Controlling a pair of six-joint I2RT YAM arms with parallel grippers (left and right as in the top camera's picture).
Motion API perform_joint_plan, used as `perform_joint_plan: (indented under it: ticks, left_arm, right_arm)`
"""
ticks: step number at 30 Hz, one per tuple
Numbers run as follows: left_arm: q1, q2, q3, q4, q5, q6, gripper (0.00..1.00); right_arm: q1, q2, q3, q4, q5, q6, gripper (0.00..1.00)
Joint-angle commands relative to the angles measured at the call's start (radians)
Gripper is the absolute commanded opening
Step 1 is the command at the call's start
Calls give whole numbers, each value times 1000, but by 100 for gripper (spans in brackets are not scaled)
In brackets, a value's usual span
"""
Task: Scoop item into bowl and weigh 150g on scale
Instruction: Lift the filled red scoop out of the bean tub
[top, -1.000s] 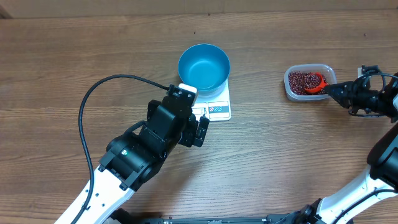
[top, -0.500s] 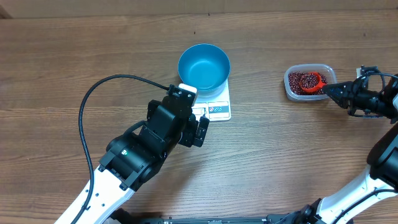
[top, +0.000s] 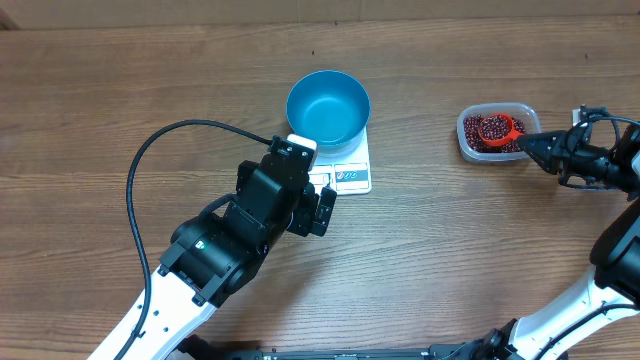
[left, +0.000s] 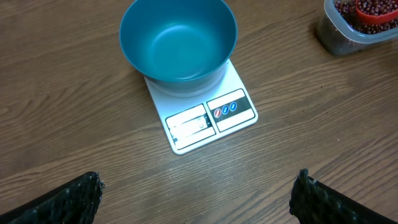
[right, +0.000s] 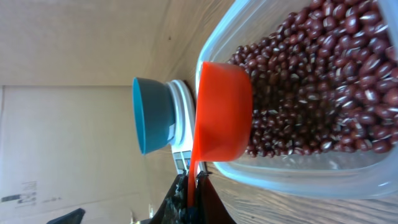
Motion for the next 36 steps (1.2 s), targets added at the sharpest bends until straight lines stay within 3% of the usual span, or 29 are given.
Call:
perform_joint_plan:
  ticks: [1,23,36]
  left_arm:
    - [6,5,-1,3,-13,-13,100]
    - [6,5,-1,3,-13,-13,100]
    - [6,5,-1,3,-13,-13,99]
  right_arm:
    - [2,9,-4,-29,-92,-69,4]
    - [15,9,-4,-165,-238,-138,4]
    - [247,9,-3,-156,-333,-137,4]
